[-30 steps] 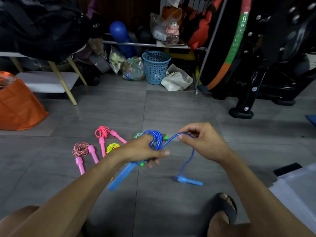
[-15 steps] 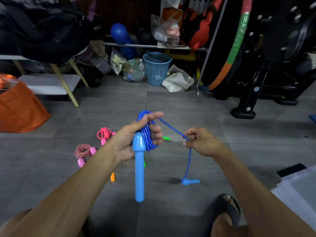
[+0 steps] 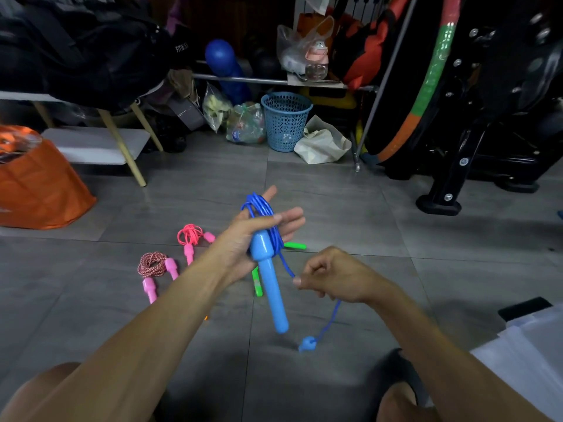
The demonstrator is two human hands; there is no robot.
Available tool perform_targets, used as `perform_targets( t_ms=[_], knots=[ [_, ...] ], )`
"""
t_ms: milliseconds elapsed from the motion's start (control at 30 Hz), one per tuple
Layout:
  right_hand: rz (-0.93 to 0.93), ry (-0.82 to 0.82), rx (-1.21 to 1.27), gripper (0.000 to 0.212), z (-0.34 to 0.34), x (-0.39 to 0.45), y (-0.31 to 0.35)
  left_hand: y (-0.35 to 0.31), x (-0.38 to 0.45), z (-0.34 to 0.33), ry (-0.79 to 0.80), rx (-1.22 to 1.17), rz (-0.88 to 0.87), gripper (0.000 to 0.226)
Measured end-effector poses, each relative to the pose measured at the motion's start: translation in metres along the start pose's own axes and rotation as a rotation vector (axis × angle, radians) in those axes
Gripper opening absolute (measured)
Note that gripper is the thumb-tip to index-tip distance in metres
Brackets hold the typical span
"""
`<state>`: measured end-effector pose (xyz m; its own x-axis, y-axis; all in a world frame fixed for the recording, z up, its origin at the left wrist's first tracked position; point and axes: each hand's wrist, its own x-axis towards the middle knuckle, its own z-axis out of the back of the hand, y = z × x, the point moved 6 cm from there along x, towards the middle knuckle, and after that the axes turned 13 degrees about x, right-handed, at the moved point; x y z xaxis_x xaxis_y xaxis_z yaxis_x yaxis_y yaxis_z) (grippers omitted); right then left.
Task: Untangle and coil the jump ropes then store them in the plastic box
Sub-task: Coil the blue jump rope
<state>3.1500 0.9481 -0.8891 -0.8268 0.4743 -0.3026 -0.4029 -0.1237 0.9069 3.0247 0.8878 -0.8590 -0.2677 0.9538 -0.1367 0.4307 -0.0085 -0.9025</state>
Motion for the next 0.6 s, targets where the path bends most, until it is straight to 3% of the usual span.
perform_targets(
  t_ms=[133,367,500,600],
  knots=[
    [0.055,0.108,0.132,0.004,-0.016,-0.012,0.023,0.016,0.0,-0.006,0.032,0.551,0.03,0.061],
    [0.036,-0.056,0.017,0.028,0.018,-0.017,0.016,0.026,0.001,0.011,0.031,1.199,0.124,0.03],
    [0.174,-0.227,0.197,0.023,0.045,-0.022,0.023,0.032,-0.01,0.008,0.218,1.199,0.253,0.018],
    [0.284,-0.33,0.278,0.014,0.062,-0.026,0.029,0.036,-0.019,-0.004,0.425,0.93,0.292,0.015]
  ],
)
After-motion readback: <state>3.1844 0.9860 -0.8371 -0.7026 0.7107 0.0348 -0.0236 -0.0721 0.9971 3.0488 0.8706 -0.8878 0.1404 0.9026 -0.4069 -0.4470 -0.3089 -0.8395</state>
